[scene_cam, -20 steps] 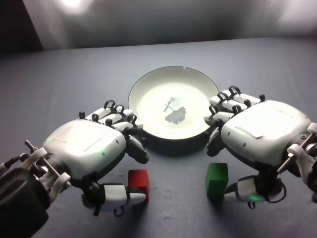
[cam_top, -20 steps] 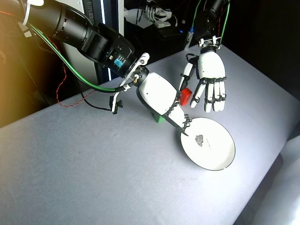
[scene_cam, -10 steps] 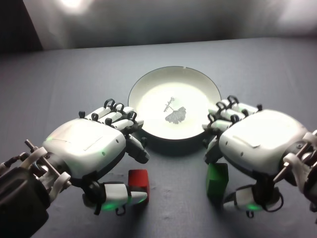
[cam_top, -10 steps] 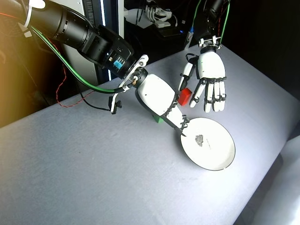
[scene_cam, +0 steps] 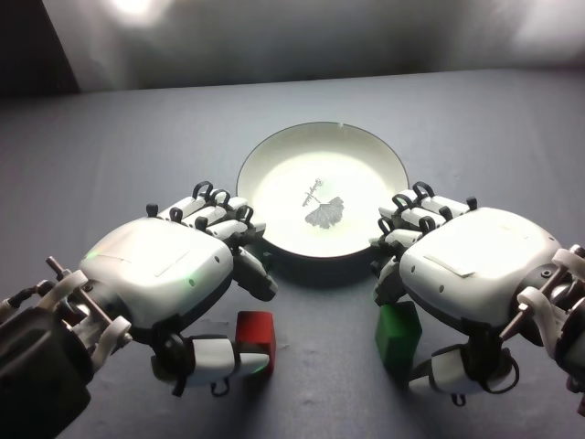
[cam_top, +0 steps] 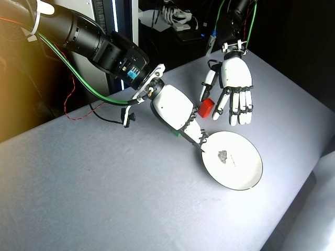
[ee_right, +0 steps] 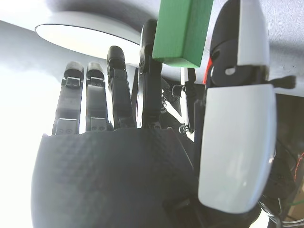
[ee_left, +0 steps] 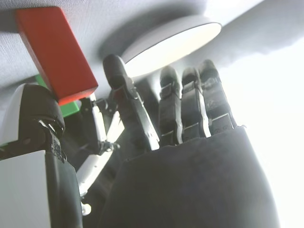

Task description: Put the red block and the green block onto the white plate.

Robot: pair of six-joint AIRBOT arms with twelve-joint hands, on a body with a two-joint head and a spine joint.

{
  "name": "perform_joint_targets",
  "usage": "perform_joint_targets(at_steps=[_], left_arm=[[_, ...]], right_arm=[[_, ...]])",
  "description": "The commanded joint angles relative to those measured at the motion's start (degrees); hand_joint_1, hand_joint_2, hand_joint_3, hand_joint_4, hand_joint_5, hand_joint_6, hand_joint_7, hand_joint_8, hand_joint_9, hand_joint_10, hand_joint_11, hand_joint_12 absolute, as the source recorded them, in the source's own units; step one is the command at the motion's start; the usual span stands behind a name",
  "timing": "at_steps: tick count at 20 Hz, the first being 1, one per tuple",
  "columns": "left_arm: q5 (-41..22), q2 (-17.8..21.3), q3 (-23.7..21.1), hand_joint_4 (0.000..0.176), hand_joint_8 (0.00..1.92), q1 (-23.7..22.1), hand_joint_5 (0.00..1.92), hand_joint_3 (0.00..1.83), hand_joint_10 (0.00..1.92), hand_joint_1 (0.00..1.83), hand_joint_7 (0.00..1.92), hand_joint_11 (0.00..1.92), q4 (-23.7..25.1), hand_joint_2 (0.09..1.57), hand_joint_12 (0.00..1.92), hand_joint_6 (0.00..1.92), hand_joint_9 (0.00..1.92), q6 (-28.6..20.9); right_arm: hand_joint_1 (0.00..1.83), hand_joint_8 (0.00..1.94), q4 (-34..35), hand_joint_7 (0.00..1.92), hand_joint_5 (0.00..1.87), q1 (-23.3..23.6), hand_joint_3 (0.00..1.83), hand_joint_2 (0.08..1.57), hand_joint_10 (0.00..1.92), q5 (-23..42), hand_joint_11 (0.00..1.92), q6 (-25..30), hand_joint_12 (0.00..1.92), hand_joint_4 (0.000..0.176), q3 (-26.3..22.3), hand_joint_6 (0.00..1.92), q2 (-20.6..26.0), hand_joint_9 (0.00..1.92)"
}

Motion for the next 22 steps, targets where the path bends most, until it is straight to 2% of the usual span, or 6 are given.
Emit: perform_joint_targets(at_steps=[1, 11, 18, 19, 20, 22], left_arm=[[-5.31, 0.13, -0.22, 0.129, 0.0, -0.52, 0.86, 0.0, 0.0, 0.69, 0.3, 0.0, 2.13, 1.06, 0.19, 0.0, 0.08, 0.14], [-5.31, 0.15, -0.18, 0.132, 0.0, -0.71, 0.97, 0.0, 0.0, 0.75, 0.31, 0.0, 2.09, 1.08, 0.15, 0.01, 0.07, 0.18], [-5.31, 0.15, -0.13, 0.176, 0.0, -0.86, 1.03, 0.0, 0.01, 1.03, 0.39, 0.0, 2.09, 1.09, 0.11, 0.89, 0.11, 0.29], [-5.3, 0.15, -0.14, 0.176, 0.0, -0.86, 1.04, 0.0, 0.01, 1.03, 0.4, 0.0, 2.09, 1.09, 0.12, 0.88, 0.1, 0.29], [-5.3, 0.15, -0.14, 0.176, 0.01, -0.86, 1.04, 0.0, 0.02, 1.03, 0.41, 0.0, 2.09, 1.09, 0.12, 0.88, 0.13, 0.29], [-5.3, 0.15, -0.13, 0.176, 0.0, -0.89, 1.03, 0.0, 0.01, 1.03, 0.44, 0.0, 2.09, 1.09, 0.26, 0.89, 0.18, 0.29]], right_arm=[[1.01, 0.01, -3.21, 0.31, 0.79, 0.1, 0.0, 0.83, 0.0, 3.39, 0.0, 0.28, 0.0, 0.028, -0.12, 0.0, 0.46, 0.02], [1.04, 0.01, -3.22, 0.35, 0.86, 0.11, 0.01, 0.85, 0.01, 3.39, 0.0, 0.68, 0.0, 0.015, -0.12, 0.03, 0.4, 0.06], [1.05, 0.0, -3.27, 0.4, 0.98, 0.13, 0.01, 0.89, 0.0, 3.6, 0.0, 0.94, 0.0, 0.0, -0.12, 0.03, 0.24, 0.1], [1.05, 0.0, -3.3, 0.38, 1.01, 0.13, 0.01, 0.9, 0.0, 3.64, 0.0, 0.94, 0.0, 0.015, -0.12, 0.04, 0.24, 0.1], [1.08, 0.0, -3.32, 0.42, 1.18, 0.13, 0.01, 0.98, 0.0, 3.68, 0.0, 0.94, 0.0, 0.144, -0.12, 0.45, 0.24, 0.11], [1.1, 0.0, -3.34, 0.42, 1.22, 0.13, 0.0, 1.01, 0.0, 3.71, 0.02, 0.97, 0.01, 0.125, -0.12, 0.57, 0.24, 0.14]])
